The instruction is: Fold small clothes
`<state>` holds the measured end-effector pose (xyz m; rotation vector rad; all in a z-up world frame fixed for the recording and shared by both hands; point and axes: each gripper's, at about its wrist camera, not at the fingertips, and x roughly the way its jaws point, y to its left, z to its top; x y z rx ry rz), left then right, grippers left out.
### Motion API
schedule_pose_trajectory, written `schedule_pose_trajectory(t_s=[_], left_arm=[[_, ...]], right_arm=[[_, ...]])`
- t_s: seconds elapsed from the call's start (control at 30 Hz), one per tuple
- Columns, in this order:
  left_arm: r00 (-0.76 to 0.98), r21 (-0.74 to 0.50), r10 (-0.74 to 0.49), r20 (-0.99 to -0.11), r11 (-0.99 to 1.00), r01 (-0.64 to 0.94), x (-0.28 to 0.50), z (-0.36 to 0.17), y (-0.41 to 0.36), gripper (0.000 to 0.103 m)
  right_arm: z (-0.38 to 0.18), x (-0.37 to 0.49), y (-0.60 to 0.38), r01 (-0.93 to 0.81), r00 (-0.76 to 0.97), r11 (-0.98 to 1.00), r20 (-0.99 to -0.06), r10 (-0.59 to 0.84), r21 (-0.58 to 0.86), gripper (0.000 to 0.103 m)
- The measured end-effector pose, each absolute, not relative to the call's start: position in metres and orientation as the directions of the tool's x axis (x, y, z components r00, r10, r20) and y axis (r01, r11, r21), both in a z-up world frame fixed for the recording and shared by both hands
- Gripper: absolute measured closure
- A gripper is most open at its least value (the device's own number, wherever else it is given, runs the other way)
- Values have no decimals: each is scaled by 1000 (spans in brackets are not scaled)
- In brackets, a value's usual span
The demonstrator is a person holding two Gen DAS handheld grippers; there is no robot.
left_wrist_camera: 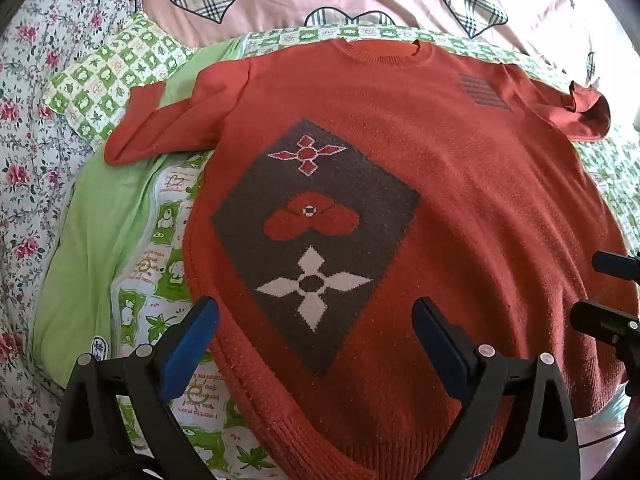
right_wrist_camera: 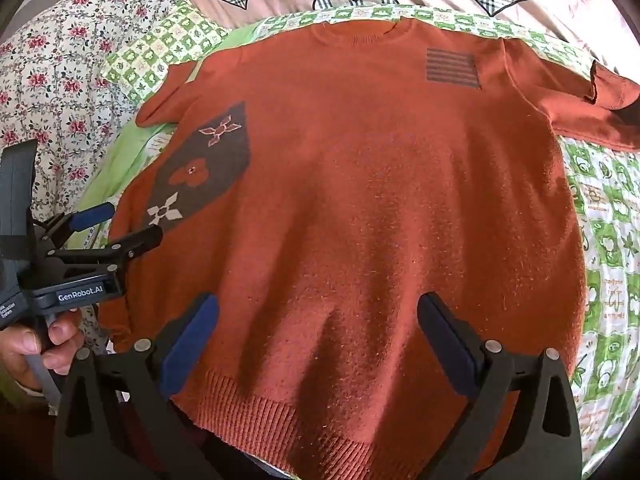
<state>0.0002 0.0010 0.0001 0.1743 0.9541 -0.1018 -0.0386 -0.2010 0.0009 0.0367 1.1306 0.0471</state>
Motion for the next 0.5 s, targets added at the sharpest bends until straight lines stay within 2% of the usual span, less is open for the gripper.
schedule_pose_trajectory(t_s=[0.5], left_arm=[[575, 94, -26, -818, 979, 178, 4, 2, 4, 5]], right_arm=[[4, -39, -205, -12, 438, 998, -897, 58, 59, 4]])
